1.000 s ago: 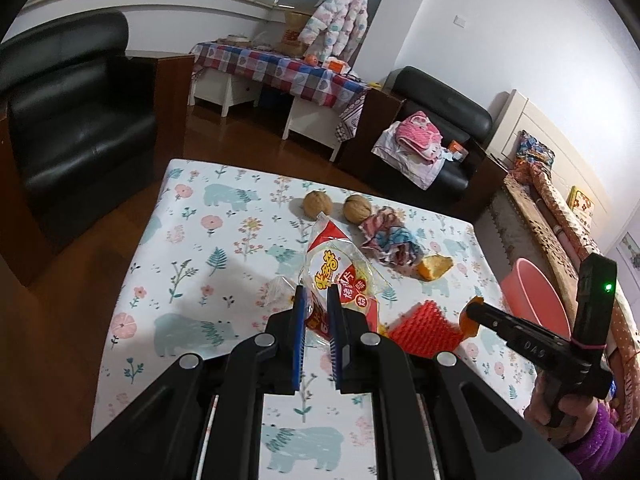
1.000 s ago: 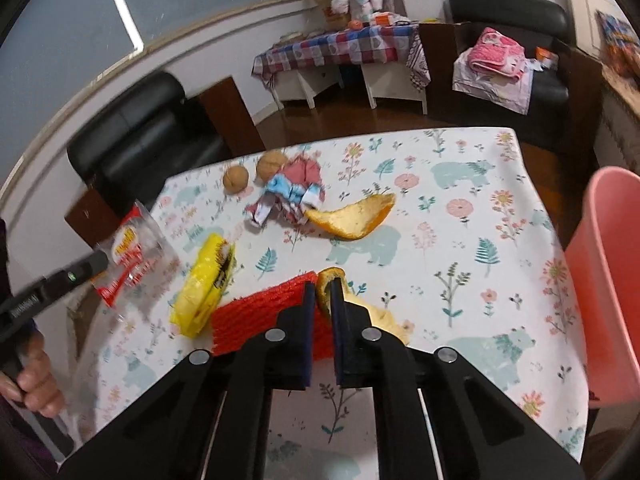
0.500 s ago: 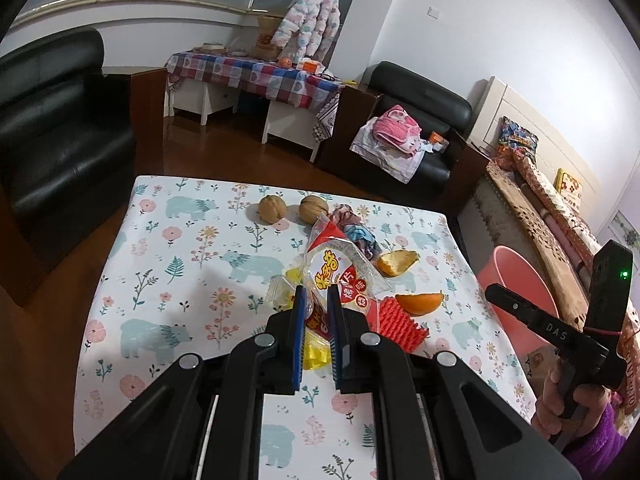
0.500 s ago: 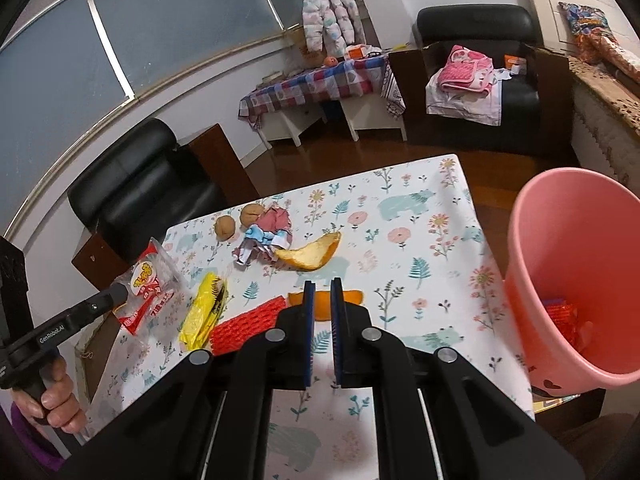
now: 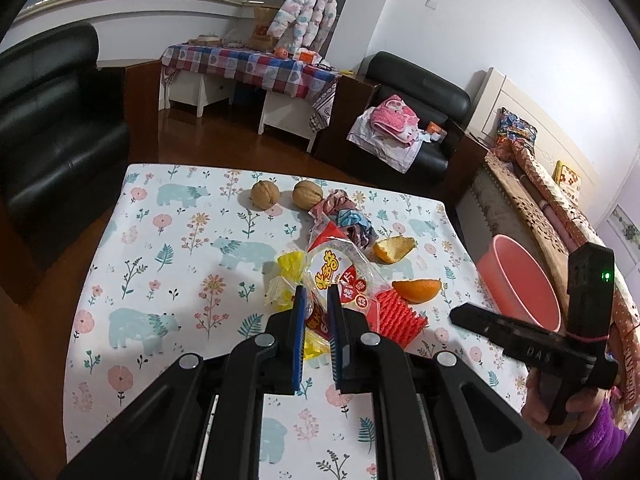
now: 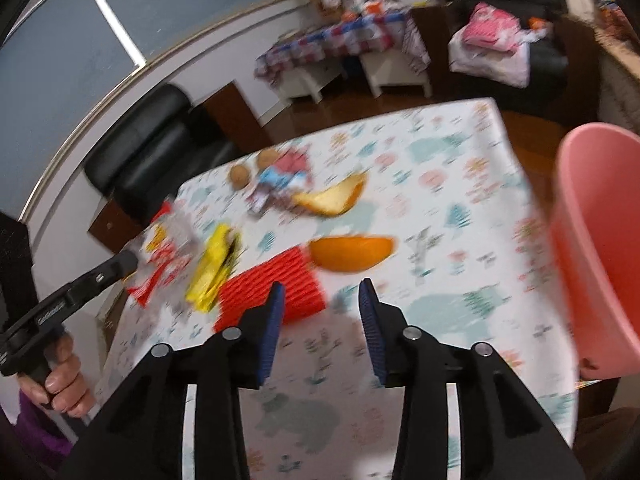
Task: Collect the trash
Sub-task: 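Close the right gripper on the red mesh pad and lift it, then carry the snack packet in the left gripper while the right carries the red pad, release both into bucket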
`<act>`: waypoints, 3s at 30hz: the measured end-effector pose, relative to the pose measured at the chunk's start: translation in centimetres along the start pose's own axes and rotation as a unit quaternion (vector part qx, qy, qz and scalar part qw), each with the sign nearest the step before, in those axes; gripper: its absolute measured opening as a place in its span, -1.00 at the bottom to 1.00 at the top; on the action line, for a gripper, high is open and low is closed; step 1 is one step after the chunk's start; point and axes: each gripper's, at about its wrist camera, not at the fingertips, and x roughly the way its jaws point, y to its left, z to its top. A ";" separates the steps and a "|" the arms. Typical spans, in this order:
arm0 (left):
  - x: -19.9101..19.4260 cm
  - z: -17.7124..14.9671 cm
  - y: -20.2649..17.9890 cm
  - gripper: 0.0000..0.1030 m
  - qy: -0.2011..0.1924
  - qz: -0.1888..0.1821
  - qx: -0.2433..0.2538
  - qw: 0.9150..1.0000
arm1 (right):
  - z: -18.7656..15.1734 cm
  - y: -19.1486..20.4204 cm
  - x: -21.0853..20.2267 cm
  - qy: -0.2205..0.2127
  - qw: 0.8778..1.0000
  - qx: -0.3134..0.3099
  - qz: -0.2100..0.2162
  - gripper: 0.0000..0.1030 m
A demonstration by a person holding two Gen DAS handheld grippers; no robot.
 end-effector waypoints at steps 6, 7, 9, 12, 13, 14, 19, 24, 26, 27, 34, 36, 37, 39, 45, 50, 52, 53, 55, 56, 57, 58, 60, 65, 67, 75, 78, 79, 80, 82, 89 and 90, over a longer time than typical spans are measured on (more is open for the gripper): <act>0.2 -0.1 0.8 -0.81 0.002 -0.001 -0.008 1.000 | -0.1 1.6 2.4 0.021 0.999 -0.016 -0.021 -0.09; 0.3 -0.1 0.9 -0.81 0.002 -0.001 -0.009 1.000 | 0.0 1.6 2.6 0.018 0.999 -0.018 -0.029 -0.09; 0.3 -0.2 1.2 -0.81 0.004 -0.001 -0.013 1.000 | 0.2 1.5 3.3 0.021 0.999 -0.020 -0.043 -0.08; 0.4 -0.3 1.5 -0.81 0.004 -0.003 -0.017 1.000 | -0.1 1.4 4.0 0.028 0.997 -0.030 -0.059 -0.08; 0.4 -0.2 1.5 -0.81 0.004 -0.003 -0.018 1.000 | -0.2 1.6 3.9 0.023 0.997 -0.039 -0.063 -0.08; 0.4 -0.2 1.6 -0.81 0.004 -0.003 -0.018 1.000 | -0.3 1.8 4.0 0.024 0.996 -0.047 -0.067 -0.08; 0.4 -0.2 1.6 -0.81 0.003 -0.004 -0.018 1.000 | -0.3 2.1 3.9 0.026 0.996 -0.058 -0.069 -0.50; 0.1 -0.2 1.3 -0.81 0.000 -0.004 -0.015 1.000 | -0.7 1.7 3.3 0.033 0.997 -0.047 -0.050 -0.94; 0.1 -0.1 1.2 -0.81 0.000 -0.003 -0.014 1.000 | -0.8 1.8 2.9 0.027 0.997 -0.048 -0.046 -0.95; 0.1 -0.1 1.2 -0.81 0.001 -0.004 -0.014 1.000 | -0.9 1.9 2.5 0.022 0.998 -0.050 -0.044 -0.95; -0.6 0.0 0.1 -0.81 -0.006 -0.002 -0.004 1.000 | -0.4 2.5 -0.6 -0.023 0.997 -0.055 -0.039 -0.96; -0.8 0.0 -0.2 -0.81 -0.008 -0.004 -0.002 1.000 | -0.2 2.5 -1.6 -0.037 0.997 -0.053 -0.039 -0.96; -0.9 0.0 -0.3 -0.81 -0.008 -0.005 0.001 1.000 | -0.1 2.4 -2.2 -0.044 0.997 -0.052 -0.041 -0.96; -1.1 0.1 -0.8 -0.81 -0.010 -0.006 0.007 1.000 | 0.2 2.0 -3.1 -0.057 0.996 -0.047 -0.048 -0.96; -1.3 0.4 -2.3 -0.81 -0.011 -0.016 0.020 1.000 | 0.8 0.1 -6.0 -0.091 0.993 -0.024 -0.068 -0.95; -1.0 0.8 -4.5 -0.81 -0.011 -0.030 0.040 0.999 | 1.0 -1.7 -8.5 -0.119 0.989 -0.005 -0.087 -0.96; -0.9 1.0 -5.3 -0.81 -0.010 -0.034 0.048 0.998 | 1.1 -2.7 -9.7 -0.135 0.986 0.006 -0.096 -0.96; -0.8 1.0 -5.8 -0.81 -0.009 -0.036 0.051 0.998 | 1.1 -3.1 -10.1 -0.140 0.985 0.010 -0.100 -0.96; -0.5 1.3 -6.9 -0.81 -0.008 -0.043 0.060 0.997 | 1.3 -4.2 -11.4 -0.156 0.981 0.021 -0.112 -0.96; -0.5 1.4 -7.4 -0.81 -0.008 -0.045 0.065 0.997 | 1.4 -4.9 -12.0 -0.164 0.979 0.027 -0.118 -0.96; -0.3 1.5 -8.0 -0.81 -0.007 -0.049 0.070 0.996 | 1.4 -5.3 -12.4 -0.170 0.977 0.033 -0.122 -0.96; -0.2 1.6 -8.7 -0.81 -0.008 -0.053 0.076 0.996 | 1.4 -6.0 -13.0 -0.177 0.975 0.039 -0.126 -0.96; 0.0 1.8 -9.9 -0.81 -0.007 -0.059 0.086 0.995 | 1.5 -7.4 -14.0 -0.190 0.970 0.057 -0.137 -0.96; 1.0 2.1 -13.4 -0.81 0.000 -0.076 0.113 0.991 | 1.0 -11.0 -15.9 -0.213 0.958 0.096 -0.167 -0.96; 1.5 2.1 -14.6 -0.81 0.004 -0.082 0.121 0.989 | 0.7 -12.3 -16.3 -0.218 0.954 0.109 -0.176 -0.96; 3.2 2.5 -20.1 -0.81 0.011 -0.107 0.163 0.981 | -0.7 -16.1 -16.9 -0.224 0.942 0.141 -0.208 -0.95; 4.1 2.6 -22.4 -0.81 0.017 -0.119 0.180 0.976 | -0.9 -16.7 -16.6 -0.217 0.941 0.147 -0.212 -0.95; 4.5 2.5 -23.1 -0.81 0.019 -0.122 0.185 0.975 | -1.0 -16.9 -16.4 -0.214 0.942 0.146 -0.214 -0.95; 5.0 2.5 -24.0 -0.81 0.020 -0.125 0.192 0.973 | -1.1 -17.1 -16.3 -0.211 0.942 0.146 -0.215 -0.95; 5.8 2.4 -25.2 -0.81 0.025 -0.129 0.201 0.971 | -1.5 -17.1 -16.1 -0.209 0.942 0.147 -0.217 -0.95; 8.6 1.8 -28.9 -0.81 0.041 -0.141 0.221 0.964 | -2.3 -18.1 -15.9 -0.203 0.940 0.161 -0.223 -0.95; 9.0 1.7 -29.4 -0.81 0.042 -0.141 0.223 0.964 | -2.4 -18.3 -15.9 -0.203 0.939 0.163 -0.224 -0.95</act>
